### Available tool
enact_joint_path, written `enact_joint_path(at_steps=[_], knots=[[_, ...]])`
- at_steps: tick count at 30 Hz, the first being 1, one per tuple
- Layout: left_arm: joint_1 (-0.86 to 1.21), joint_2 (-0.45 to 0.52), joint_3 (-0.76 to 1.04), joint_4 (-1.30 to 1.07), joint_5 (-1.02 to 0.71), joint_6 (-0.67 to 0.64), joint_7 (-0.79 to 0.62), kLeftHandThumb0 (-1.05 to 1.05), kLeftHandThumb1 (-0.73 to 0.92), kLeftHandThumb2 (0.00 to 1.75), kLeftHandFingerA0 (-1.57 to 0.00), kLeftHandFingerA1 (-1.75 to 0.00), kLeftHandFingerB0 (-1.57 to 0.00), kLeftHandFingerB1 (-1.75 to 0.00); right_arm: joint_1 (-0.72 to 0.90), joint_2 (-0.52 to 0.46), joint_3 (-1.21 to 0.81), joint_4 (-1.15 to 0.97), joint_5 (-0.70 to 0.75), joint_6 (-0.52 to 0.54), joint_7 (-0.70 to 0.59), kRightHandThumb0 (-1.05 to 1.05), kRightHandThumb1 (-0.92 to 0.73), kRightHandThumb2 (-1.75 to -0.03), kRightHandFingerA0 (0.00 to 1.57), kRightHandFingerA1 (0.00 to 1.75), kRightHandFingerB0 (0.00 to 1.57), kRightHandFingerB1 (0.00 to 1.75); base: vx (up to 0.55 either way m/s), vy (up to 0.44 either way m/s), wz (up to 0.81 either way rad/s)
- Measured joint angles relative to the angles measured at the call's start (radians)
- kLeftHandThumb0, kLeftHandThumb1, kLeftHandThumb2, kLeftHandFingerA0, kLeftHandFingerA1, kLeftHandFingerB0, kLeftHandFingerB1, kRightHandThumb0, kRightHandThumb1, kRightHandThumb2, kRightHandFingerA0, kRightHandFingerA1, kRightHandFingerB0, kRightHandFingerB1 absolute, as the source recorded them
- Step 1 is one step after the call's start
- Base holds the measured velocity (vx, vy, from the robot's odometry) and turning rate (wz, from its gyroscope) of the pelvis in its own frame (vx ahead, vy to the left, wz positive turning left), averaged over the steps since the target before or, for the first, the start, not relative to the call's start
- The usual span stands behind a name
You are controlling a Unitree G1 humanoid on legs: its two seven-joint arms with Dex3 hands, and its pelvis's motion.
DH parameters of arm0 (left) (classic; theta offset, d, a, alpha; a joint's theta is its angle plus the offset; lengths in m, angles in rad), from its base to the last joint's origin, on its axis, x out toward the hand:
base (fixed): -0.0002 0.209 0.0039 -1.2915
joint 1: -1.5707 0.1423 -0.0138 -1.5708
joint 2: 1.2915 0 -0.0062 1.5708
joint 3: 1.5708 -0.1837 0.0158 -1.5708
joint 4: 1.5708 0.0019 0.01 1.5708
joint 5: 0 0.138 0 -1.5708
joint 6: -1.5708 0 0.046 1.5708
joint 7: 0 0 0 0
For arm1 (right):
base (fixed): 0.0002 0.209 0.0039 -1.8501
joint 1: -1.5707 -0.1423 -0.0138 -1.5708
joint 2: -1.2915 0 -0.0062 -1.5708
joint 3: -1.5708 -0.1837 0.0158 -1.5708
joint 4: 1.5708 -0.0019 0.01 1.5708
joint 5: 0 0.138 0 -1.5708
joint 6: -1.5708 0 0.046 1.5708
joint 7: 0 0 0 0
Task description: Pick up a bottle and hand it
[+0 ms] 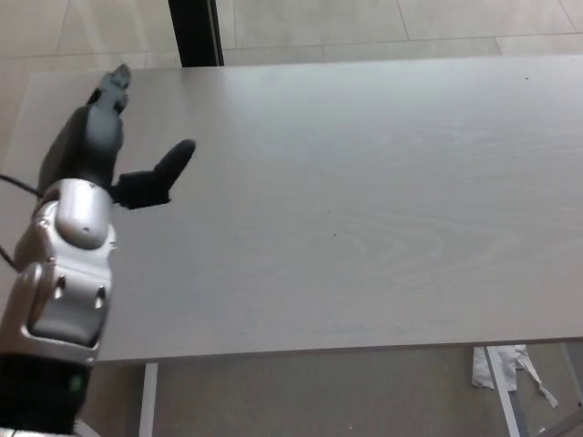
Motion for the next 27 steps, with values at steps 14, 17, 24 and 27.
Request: enact_joint_path(at_steps=[14, 17, 24, 27], knots=[[0.444, 0.177, 0.505, 0.007, -0.104, -0.041, -0.026, -0.85, 0.55, 0.99, -0.02, -0.57, 0.0, -0.22, 0.004, -0.016, -0.003, 0.045, 0.001, -0.002, 0.0, -1.05, -0.38, -0.96, 1.09, 1.49, 0.1, 1.59, 0.0, 0.0, 0.0], [0.5, 0.198, 0.602, 0.007, -0.127, -0.05, -0.028, -0.82, 0.54, 0.97, -0.04, -0.63, 0.0, -0.25, 0.007, -0.025, -0.004, 0.058, 0.001, -0.004, 0.0, -1.05, -0.26, -1.19, 1.19, 1.51, 0.2, 1.18, 0.0, 0.0, 0.0], [0.596, 0.225, 0.838, 0.01, -0.203, -0.088, -0.038, -0.76, 0.44, 0.83, -0.2, -0.65, -0.04, -0.37, 0.011, -0.064, -0.018, 0.112, 0.001, -0.022, 0.002, -1.05, -0.25, -1.16, 1.46, 1.43, 0.25, 1.18, 0.0, 0.0, 0.0], [0.654, 0.235, 0.86, 0.074, -0.234, -0.131, -0.07, -0.69, 0.41, 0.79, -0.29, -0.63, -0.1, -0.44, 0.011, -0.094, -0.037, 0.15, 0.002, -0.04, 0.004, -1.05, -0.27, -1.17, 1.3, 1.42, 0.25, 1.2, 0.0, 0.0, 0.0]])
